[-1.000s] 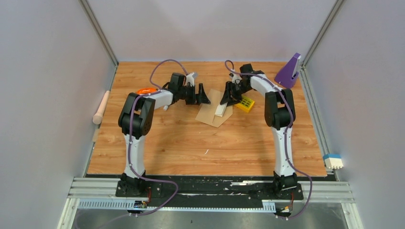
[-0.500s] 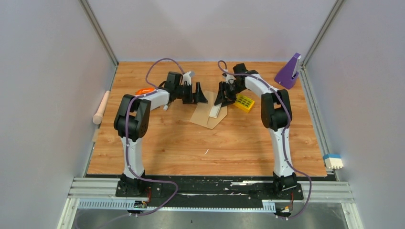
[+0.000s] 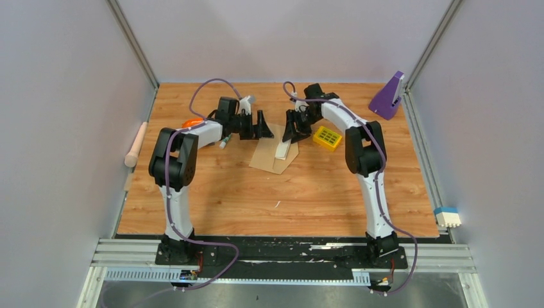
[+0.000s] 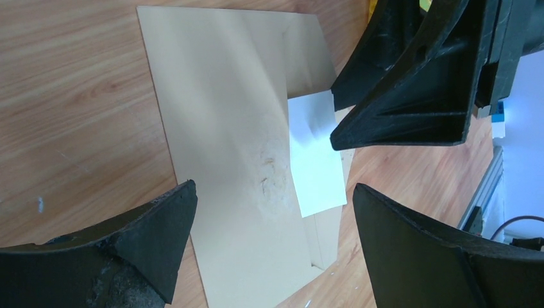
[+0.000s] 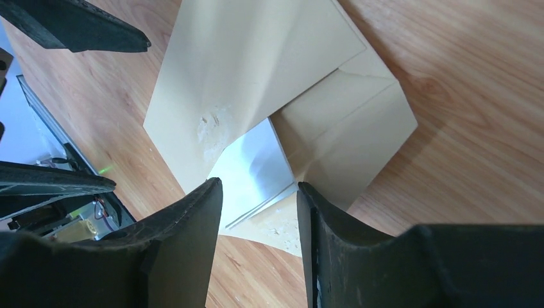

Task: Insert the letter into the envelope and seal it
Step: Place the letter in the envelope.

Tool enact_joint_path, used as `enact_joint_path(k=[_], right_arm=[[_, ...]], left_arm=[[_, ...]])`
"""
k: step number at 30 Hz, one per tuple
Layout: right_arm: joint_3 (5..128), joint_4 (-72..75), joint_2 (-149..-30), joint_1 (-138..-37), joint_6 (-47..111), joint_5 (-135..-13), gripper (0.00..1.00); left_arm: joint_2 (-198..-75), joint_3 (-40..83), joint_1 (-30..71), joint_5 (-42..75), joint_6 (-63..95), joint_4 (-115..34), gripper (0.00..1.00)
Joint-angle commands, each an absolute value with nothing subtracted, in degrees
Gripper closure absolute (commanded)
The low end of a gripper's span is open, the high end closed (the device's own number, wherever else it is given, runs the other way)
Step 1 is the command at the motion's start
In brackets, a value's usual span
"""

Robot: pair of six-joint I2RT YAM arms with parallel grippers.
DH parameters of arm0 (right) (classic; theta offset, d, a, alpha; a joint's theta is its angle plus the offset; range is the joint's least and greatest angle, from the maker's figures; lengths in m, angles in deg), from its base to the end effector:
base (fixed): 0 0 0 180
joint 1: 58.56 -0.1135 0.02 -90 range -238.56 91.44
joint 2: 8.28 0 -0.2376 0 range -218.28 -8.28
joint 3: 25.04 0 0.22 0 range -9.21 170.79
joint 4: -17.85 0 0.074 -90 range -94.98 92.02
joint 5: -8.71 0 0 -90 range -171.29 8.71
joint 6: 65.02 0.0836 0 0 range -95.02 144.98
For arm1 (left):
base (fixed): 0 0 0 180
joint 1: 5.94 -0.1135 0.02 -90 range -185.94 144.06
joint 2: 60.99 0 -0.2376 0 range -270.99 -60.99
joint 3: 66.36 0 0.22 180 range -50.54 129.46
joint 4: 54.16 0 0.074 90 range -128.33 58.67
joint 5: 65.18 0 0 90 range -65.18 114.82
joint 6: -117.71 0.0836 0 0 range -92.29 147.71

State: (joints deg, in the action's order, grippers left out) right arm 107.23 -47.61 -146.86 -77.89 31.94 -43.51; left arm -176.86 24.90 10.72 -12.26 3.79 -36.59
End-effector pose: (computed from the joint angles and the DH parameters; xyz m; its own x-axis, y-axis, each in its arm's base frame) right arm 0.4177 0.2008 0.1135 -0.9433 -0.2294 -0.2400 -0.3306 0.7154 0.6155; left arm 0.3955 -0.1710 0.1412 -0.8543 -0.0820 -0.5132 0.3395 0.6596 -0.6705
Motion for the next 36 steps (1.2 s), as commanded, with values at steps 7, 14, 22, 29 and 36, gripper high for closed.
enact_joint_path(k=[7,14,22,29,36], right_arm=[[110.40,-49.56,-141.54,-76.93,30.78,-42.38,0.53],[103.32,-49.85,-137.34,-75.09,32.99,-37.63,0.56],[96.12,-44.74,-138.44,-76.76,36.86,-35.19,0.55],[98.65,-44.76,-142.49,-77.53,37.78,-33.51,0.55],[100.03,-44.81,-144.80,-77.81,37.90,-34.21,0.55]], left_arm=[[-178.28,23.16,10.75,-13.61,2.56,-40.83,0.00],[-178.91,21.81,10.73,-12.72,1.50,-41.97,0.00],[-178.29,20.65,10.69,-11.93,0.08,-43.81,0.00],[-177.70,19.97,10.75,-11.54,-0.04,-44.25,0.00],[-177.70,19.72,10.68,-11.82,-0.59,-44.74,0.00]])
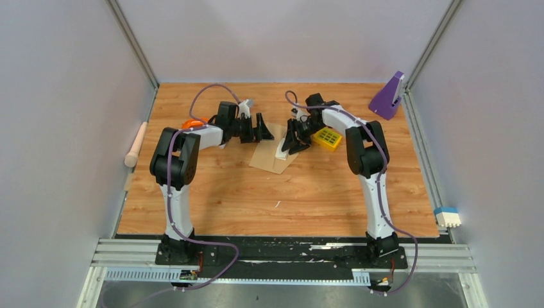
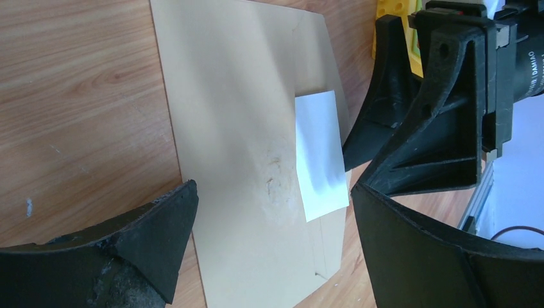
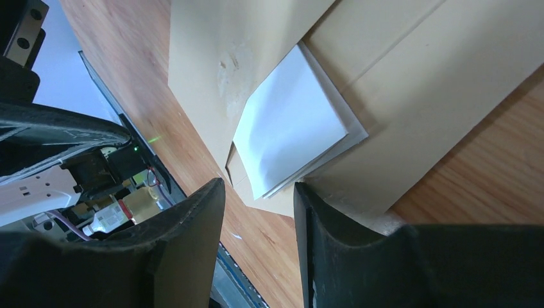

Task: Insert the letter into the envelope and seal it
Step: Place the letter in the envelope.

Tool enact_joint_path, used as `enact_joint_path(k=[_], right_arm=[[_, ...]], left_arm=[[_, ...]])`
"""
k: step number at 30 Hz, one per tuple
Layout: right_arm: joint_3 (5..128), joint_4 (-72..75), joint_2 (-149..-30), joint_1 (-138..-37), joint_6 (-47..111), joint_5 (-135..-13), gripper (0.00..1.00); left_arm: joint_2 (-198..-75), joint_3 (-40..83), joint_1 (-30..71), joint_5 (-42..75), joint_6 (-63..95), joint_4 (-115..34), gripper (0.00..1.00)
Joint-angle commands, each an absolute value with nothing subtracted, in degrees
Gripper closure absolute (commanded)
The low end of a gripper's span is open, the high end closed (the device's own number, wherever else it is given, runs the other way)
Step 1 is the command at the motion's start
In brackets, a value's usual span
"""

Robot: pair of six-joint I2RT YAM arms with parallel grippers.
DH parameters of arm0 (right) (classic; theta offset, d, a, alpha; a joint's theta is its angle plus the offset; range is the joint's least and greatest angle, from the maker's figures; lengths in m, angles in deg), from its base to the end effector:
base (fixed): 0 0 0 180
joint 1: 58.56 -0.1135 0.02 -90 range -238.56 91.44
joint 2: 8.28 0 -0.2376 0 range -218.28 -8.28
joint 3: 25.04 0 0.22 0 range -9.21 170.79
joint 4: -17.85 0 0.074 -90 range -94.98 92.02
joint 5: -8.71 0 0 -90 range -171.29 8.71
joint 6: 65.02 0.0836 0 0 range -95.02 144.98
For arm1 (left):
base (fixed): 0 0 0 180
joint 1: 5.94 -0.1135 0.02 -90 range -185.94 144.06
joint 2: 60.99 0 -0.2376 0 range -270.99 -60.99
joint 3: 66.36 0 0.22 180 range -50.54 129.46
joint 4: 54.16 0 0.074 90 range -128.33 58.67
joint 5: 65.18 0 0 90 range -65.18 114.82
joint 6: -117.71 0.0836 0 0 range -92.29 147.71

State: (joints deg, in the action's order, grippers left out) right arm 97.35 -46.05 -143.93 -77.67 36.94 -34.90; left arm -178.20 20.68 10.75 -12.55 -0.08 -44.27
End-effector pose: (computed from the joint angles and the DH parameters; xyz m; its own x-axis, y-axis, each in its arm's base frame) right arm 0.3896 0.1990 0.1008 -0.9796 -0.1881 -0.0711 -0.1787 0.6522 0.7367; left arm 0.3938 -0.1710 0.1239 -0.8593 -0.1292 -0.4950 0.3082 0.6416 -0.7024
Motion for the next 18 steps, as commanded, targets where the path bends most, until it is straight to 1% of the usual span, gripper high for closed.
enact_joint_path(k=[1,10,18], right_arm=[[100.11,-44.79,-144.92,-77.81,37.82,-34.26,0.55],[104.19,-45.44,-147.38,-78.61,37.63,-32.12,0.55],[106.80,-45.88,-149.72,-80.17,37.33,-32.60,0.55]], left_arm=[[-177.71,19.66,10.69,-11.92,-0.61,-44.81,0.00],[-177.97,19.65,10.69,-12.69,-1.20,-45.32,0.00],[-177.80,19.71,10.75,-13.19,-1.59,-45.49,0.00]])
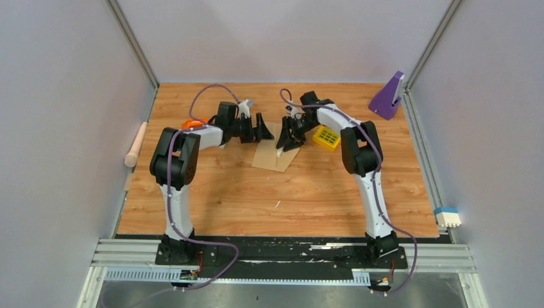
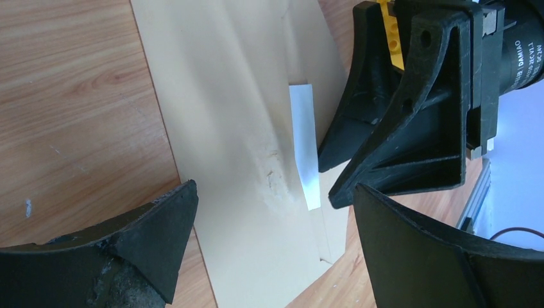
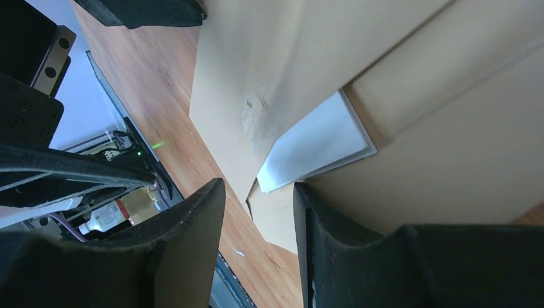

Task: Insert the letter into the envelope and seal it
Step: Place the letter in the envelope.

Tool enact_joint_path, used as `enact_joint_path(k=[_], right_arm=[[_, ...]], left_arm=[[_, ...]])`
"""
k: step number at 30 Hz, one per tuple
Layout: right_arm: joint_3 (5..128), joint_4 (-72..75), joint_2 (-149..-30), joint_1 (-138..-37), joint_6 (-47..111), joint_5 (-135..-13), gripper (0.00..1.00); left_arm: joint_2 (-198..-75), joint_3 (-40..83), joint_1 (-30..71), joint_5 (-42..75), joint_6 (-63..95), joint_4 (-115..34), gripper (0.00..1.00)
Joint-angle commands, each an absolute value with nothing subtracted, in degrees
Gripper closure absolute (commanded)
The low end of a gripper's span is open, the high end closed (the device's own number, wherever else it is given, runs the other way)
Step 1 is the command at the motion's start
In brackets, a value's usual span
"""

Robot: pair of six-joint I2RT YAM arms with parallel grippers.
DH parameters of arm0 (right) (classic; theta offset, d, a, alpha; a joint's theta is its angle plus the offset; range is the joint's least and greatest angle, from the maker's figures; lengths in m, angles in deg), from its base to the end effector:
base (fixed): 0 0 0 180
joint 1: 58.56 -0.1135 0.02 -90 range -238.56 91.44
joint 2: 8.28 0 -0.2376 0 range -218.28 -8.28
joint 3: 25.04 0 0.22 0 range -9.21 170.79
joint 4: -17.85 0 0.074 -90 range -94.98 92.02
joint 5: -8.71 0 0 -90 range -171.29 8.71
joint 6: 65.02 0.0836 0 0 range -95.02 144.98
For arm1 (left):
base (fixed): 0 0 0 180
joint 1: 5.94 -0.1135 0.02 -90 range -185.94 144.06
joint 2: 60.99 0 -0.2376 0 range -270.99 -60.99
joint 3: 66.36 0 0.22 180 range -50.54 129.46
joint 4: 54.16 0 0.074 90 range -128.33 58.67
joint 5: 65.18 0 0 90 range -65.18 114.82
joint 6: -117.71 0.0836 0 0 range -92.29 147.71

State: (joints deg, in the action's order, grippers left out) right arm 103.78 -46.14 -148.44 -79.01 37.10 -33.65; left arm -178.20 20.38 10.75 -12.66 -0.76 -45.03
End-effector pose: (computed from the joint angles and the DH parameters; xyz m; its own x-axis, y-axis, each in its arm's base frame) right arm 0.4011 0.2155 0.0964 -0.9725 -0.2116 -0.0975 -0.2113 0.6243 0.7521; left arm 0.3938 -0.1712 0.1238 -0.8595 -0.1372 -0.4924 0.3041 0.6371 -0.7083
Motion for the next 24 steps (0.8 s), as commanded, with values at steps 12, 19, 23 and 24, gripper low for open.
enact_joint_path(k=[12,19,23,24], right_arm=[[106.87,-45.88,-145.41,-80.04,34.70,-37.20,0.56],[104.46,-45.75,-141.91,-78.64,34.11,-38.90,0.57],[106.53,-45.78,-143.58,-78.42,34.65,-39.92,0.57],[107.10,-45.75,-144.07,-78.42,34.91,-39.97,0.57]], left_arm=[[-177.32,20.07,10.60,-13.35,-1.13,-45.39,0.00],[-176.67,22.76,8.86,-13.74,-0.23,-43.84,0.00],[-177.12,26.27,8.00,-14.21,0.08,-42.71,0.00],[-177.38,26.72,7.91,-14.21,0.17,-42.54,0.00]])
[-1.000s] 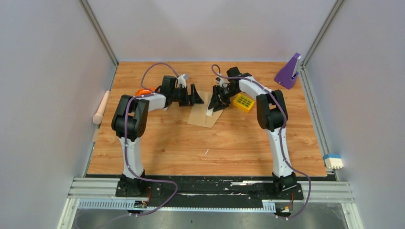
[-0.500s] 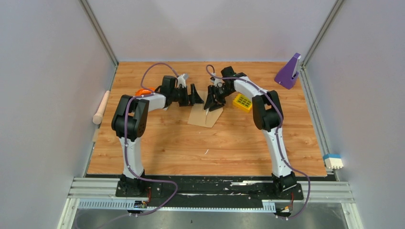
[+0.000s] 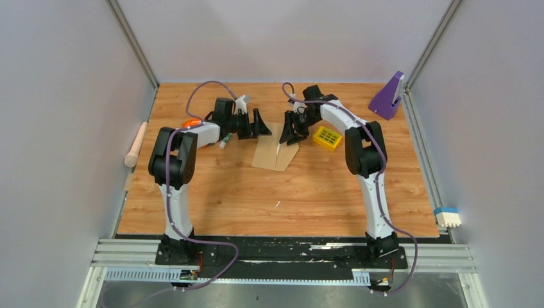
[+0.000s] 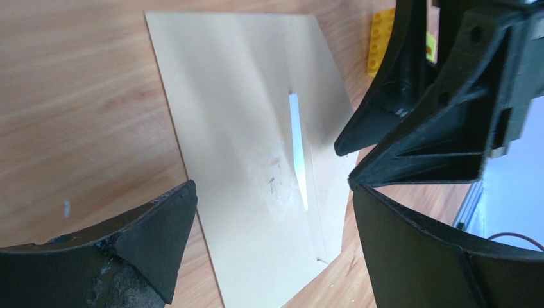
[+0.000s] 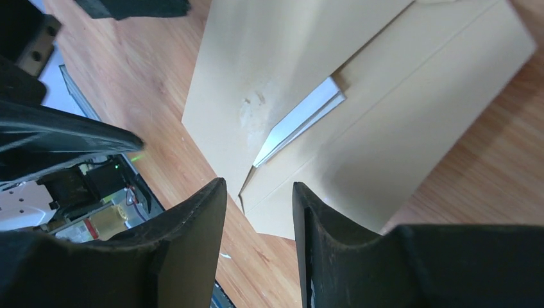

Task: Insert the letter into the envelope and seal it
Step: Place the letter in the envelope.

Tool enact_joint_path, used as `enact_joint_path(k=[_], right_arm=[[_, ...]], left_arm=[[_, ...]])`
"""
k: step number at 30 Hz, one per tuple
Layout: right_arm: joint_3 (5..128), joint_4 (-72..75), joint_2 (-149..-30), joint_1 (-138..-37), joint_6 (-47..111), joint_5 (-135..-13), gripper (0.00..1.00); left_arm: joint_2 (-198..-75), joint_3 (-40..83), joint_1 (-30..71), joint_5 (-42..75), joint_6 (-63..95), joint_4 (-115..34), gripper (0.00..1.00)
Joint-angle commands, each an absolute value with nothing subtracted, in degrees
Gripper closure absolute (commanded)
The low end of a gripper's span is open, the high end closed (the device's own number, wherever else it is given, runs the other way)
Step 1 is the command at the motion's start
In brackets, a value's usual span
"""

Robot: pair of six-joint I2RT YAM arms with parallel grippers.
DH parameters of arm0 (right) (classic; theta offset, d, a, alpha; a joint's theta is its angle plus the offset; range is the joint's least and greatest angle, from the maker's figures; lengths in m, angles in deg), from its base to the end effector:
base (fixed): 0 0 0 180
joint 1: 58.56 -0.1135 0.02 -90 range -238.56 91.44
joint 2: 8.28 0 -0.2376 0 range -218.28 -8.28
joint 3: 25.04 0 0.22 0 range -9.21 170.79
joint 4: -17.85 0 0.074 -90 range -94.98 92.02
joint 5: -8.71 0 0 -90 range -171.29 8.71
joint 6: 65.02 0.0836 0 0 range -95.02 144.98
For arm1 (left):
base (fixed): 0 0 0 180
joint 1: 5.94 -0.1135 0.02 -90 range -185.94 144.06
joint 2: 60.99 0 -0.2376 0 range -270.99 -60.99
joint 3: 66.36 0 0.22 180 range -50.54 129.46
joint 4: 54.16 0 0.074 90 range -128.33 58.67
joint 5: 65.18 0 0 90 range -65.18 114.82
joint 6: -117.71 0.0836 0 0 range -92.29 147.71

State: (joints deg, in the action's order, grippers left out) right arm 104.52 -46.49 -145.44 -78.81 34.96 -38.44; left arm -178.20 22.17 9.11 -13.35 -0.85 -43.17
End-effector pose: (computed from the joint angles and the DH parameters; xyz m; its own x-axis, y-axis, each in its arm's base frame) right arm 0.4065 0.2106 0.1173 -0.9567 -0.2175 -0.1933 -0.2901 0.6626 0.6905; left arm 0.4011 -0.1613 0.1300 -0.8587 -0.1583 -0.4875 0.2881 0.6376 -0.7145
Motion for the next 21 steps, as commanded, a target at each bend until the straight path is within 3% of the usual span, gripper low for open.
enact_joint_path(k=[1,21], right_arm=[[107.75,-45.79,-144.72,-78.46,35.17,-39.90,0.57],[113.38,-45.29,-151.83,-78.45,36.47,-40.16,0.57]], left_arm=[[-177.55,27.76,7.88,-14.25,0.10,-42.31,0.00],[-184.23,28.76,7.94,-13.91,-1.67,-44.54,0.00]])
